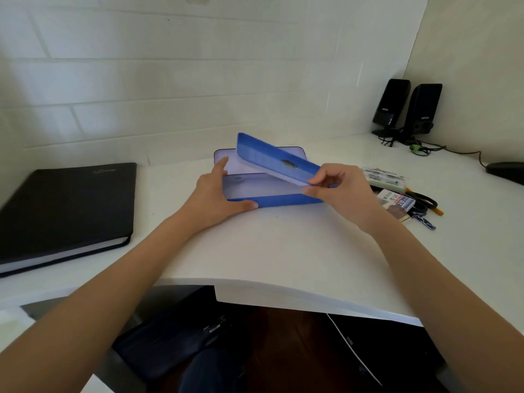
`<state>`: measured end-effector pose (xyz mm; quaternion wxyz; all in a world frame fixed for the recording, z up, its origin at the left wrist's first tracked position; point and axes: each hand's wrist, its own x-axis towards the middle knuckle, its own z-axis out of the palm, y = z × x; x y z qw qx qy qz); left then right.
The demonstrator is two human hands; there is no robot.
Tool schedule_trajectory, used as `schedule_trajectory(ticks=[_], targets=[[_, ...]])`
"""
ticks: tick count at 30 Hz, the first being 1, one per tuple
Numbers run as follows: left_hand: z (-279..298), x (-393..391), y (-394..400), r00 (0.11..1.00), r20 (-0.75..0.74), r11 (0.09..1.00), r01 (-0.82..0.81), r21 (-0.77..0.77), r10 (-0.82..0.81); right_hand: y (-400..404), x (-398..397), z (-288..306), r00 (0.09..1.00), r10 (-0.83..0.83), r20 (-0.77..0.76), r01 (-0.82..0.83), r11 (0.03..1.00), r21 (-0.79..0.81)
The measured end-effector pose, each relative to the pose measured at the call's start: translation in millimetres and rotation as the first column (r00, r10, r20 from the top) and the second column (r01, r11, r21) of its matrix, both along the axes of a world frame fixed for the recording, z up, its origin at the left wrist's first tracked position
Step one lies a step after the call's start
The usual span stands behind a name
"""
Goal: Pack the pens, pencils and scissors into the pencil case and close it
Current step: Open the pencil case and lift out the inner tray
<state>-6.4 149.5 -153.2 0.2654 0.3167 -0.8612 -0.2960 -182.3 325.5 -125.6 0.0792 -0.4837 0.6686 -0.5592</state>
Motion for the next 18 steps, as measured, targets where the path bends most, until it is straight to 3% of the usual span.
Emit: schedule_trajectory(ticks=[3, 8, 14, 18], targets=[[-1.5, -7.6, -8.9, 0.996, 0.02, 0.993, -0.081, -0.086, 0.083, 6.4, -4.2, -0.5, 0.996, 0.07, -0.049, -0.063, 0.989, 0.136], [-7.9, -18.0, -28.2, 0.974, 0.181, 0.972, -0.096, -0.213, 0.135, 12.7, -2.6, -2.2, 0.984, 0.157, -0.079, -0.123, 0.938, 0.323], [-8.5, -25.6, -30.7, 0.987, 0.123, 0.979, -0.081, -0.188, 0.106, 21.2, -8.4, 6.5, 0.967, 0.253, -0.038, -0.194, 0.823, 0.534], [-4.1, -17.3, -14.9, 0.995, -0.102, 0.937, -0.052, -0.347, 0.018, 21.4, -7.8, 8.7, 0.983, 0.178, -0.045, -0.129, 0.843, 0.522]])
